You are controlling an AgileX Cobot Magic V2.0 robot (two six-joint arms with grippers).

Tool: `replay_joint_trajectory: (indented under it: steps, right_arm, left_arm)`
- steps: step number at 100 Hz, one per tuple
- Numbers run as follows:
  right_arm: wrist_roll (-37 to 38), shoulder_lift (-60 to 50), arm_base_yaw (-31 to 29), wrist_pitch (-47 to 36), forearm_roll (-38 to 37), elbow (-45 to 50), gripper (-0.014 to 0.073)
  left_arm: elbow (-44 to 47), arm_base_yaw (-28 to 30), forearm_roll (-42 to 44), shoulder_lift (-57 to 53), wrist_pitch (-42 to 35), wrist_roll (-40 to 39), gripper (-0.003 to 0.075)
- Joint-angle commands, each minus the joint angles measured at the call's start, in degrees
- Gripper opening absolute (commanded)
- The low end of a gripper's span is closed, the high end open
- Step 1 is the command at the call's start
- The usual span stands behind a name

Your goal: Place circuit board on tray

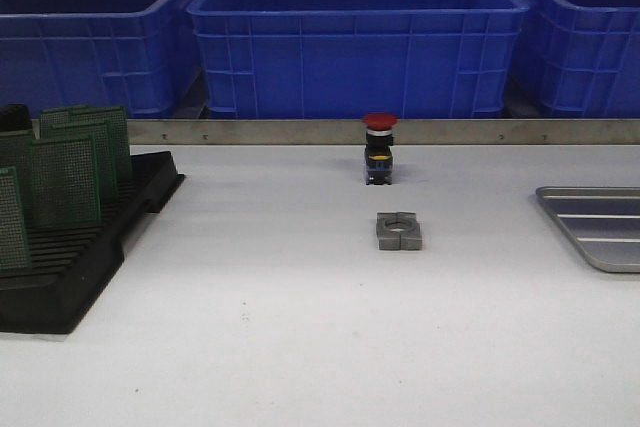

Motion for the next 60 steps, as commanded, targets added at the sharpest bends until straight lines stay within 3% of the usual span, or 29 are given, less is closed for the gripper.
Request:
replay_joint_trajectory:
  steps: [1, 21, 46, 53, 60]
  right_arm:
    - [-0.04, -1.63, -0.43, -4.2, -0.79, -0.72, -0.0062]
    - [-0.04, -1.63, -0.43, -4.2, -0.79, -0.72, -0.0062]
    - [-0.04, -1.63, -0.43, -4.2, -0.79, -0.72, -0.0062]
    - [-0.04, -1.63, -0.43, -4.2, -0.79, -0.72, -0.0062]
    - [-0.04, -1.63, -0.43, -4.2, -0.79, -0.72, -0.0062]
  left_arm:
    - [-7.09, 0.07, 0.0, 6.1, -0.73, -0.62, -0.002]
    - [-18.14, 0.07, -0.5, 20.89, 9.78, -0.62, -0.002]
    - [-28.16, 0.07, -0.5, 35.96, 12.23, -0.51, -0.0015]
    - [-30.59, 0.07, -0.5, 39.5, 12.97, -0.24, 0.003]
    - [-33.32, 0.07, -0.5, 42.83, 15.14, 0.52, 0.0131]
